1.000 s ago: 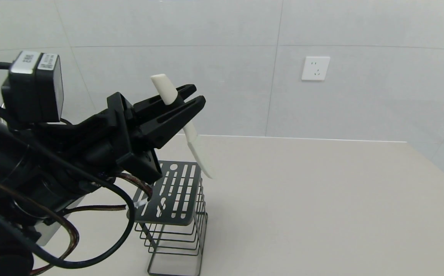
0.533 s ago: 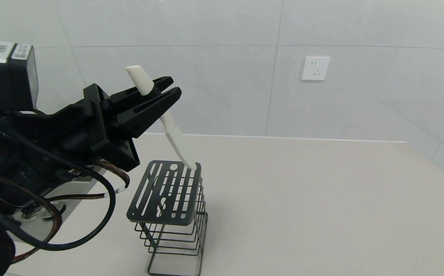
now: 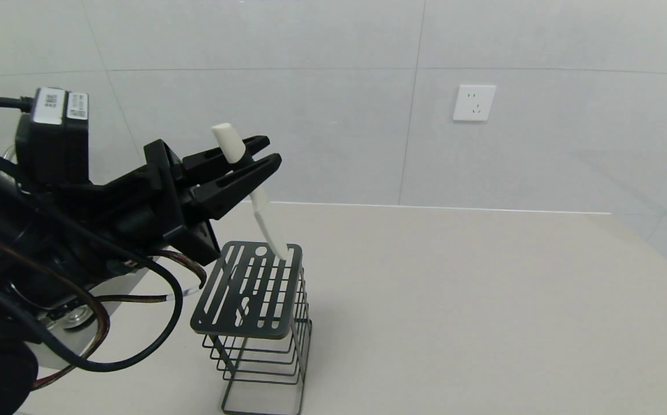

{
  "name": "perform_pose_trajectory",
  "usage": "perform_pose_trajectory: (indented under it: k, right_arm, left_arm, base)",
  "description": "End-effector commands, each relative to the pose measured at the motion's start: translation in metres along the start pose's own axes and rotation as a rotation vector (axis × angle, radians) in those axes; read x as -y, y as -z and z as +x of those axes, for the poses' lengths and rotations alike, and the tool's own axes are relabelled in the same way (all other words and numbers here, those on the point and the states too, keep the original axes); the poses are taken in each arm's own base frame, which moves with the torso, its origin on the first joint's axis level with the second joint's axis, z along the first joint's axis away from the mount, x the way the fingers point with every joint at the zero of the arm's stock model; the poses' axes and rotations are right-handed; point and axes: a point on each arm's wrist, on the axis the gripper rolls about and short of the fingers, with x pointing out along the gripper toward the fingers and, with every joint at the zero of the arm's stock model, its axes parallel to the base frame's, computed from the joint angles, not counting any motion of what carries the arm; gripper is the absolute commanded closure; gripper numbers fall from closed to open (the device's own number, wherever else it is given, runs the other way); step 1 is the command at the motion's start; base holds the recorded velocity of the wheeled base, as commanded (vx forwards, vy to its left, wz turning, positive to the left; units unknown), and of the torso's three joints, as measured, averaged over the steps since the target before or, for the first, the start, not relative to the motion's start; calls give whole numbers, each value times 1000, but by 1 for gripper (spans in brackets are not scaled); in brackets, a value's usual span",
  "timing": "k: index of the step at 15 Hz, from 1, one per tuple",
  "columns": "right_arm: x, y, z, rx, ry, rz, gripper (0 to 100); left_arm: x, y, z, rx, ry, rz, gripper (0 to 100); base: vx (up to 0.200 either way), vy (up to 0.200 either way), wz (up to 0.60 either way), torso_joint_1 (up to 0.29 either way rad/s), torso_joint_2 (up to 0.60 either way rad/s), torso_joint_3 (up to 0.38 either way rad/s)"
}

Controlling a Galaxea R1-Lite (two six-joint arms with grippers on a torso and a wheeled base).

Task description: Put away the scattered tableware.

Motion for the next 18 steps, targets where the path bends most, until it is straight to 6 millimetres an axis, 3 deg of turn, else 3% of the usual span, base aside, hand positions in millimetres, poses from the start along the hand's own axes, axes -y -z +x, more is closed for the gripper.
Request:
perform_pose_trajectory:
  k: [1, 18]
  right_arm:
    - [0, 0, 0, -1, 0, 0, 0]
    - [0, 0, 0, -1, 0, 2, 0]
  left_arm:
    - [0, 9, 2, -30, 7, -13, 100]
    - [0, 9, -1, -42, 51, -14, 100]
  base:
    - [0, 0, 0, 0, 0, 0]
    - [0, 0, 0, 0, 0, 0]
